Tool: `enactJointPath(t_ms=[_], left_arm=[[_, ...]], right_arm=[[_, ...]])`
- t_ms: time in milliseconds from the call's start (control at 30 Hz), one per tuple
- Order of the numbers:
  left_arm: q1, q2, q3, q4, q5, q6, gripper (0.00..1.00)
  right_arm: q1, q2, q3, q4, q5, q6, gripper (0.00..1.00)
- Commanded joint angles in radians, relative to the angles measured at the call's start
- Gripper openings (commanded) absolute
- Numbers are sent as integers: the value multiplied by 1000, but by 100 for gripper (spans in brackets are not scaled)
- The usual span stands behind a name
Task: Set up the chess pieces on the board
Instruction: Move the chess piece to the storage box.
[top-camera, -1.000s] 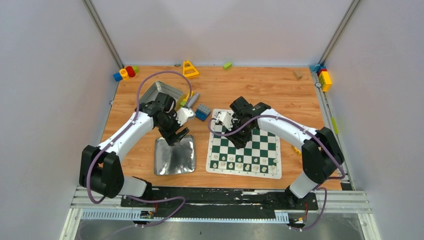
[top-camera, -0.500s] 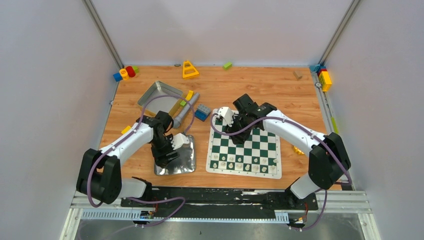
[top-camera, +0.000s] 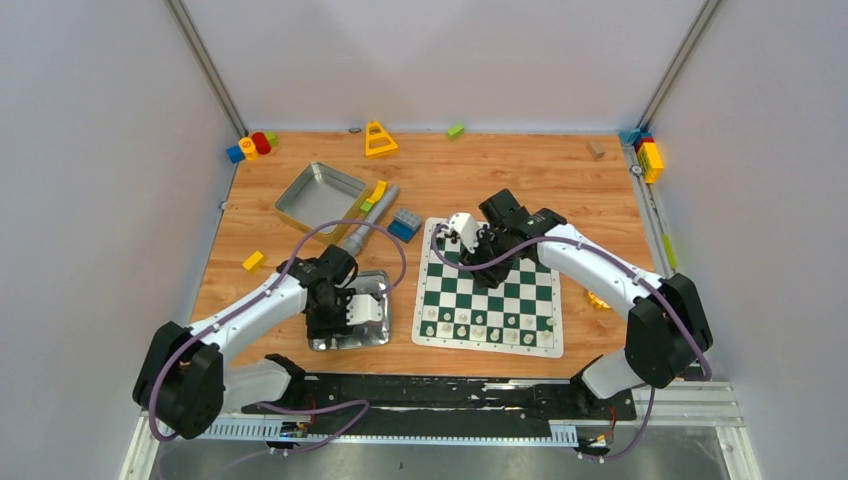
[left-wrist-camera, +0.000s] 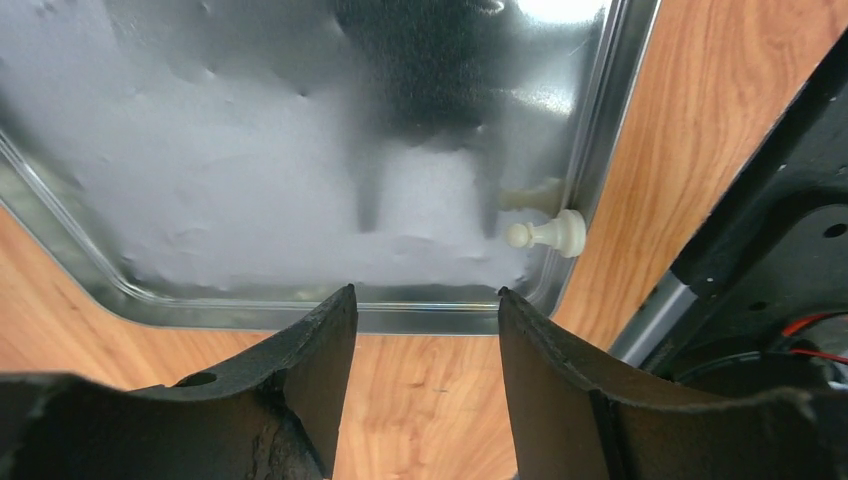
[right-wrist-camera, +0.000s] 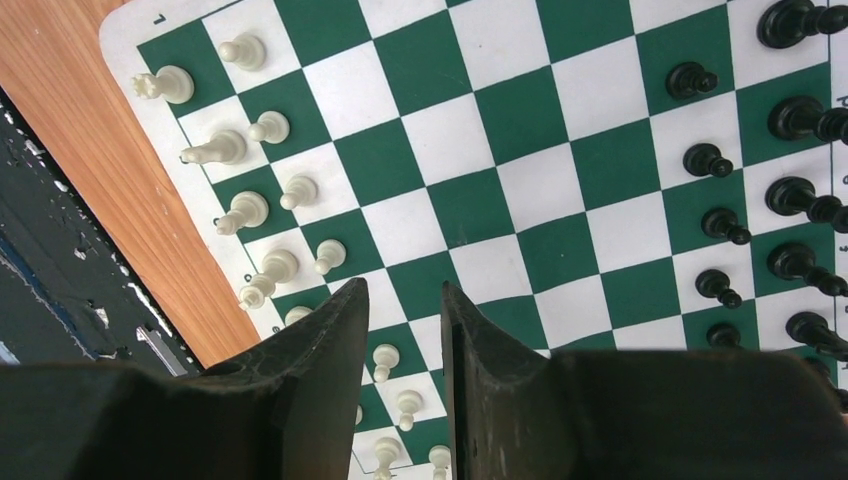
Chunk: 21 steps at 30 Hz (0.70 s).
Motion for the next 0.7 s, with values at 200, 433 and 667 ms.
enactJointPath(t_ms=[200, 433, 667], left_arm=[[-98, -5, -34, 79, -18, 95, 64], [-128, 52, -2, 80, 32, 29, 65], [-127, 111, 73, 113, 91, -80, 65]], right_arm=[[-45, -47, -29, 33, -4, 7, 33], [-61, -55, -43, 43, -18, 6, 33], [-70, -64, -57, 50, -20, 7, 33]])
